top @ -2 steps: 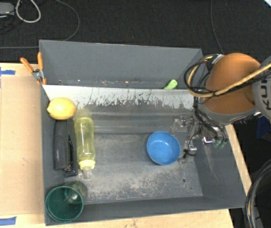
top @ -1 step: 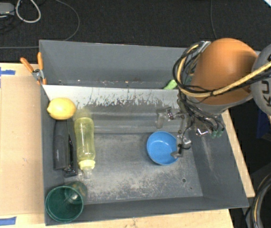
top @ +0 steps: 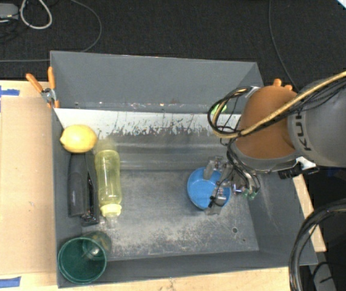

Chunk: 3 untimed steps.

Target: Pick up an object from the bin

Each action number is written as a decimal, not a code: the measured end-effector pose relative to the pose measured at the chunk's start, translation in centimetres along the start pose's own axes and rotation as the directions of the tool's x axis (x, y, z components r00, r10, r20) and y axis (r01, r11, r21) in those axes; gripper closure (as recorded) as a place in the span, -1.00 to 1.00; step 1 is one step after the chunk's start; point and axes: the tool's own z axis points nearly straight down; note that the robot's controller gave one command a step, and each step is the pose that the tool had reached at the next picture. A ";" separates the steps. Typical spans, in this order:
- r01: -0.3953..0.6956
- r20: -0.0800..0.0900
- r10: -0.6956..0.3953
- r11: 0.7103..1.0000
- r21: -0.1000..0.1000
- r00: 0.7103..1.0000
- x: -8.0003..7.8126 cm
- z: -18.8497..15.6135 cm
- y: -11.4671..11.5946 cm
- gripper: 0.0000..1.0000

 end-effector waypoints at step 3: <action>0.114 0.001 -0.114 0.994 0.001 0.994 0.0 3.3 -0.2 -1.00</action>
Offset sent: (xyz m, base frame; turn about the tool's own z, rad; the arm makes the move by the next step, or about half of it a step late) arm -0.0031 -0.0008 -0.0456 -0.0071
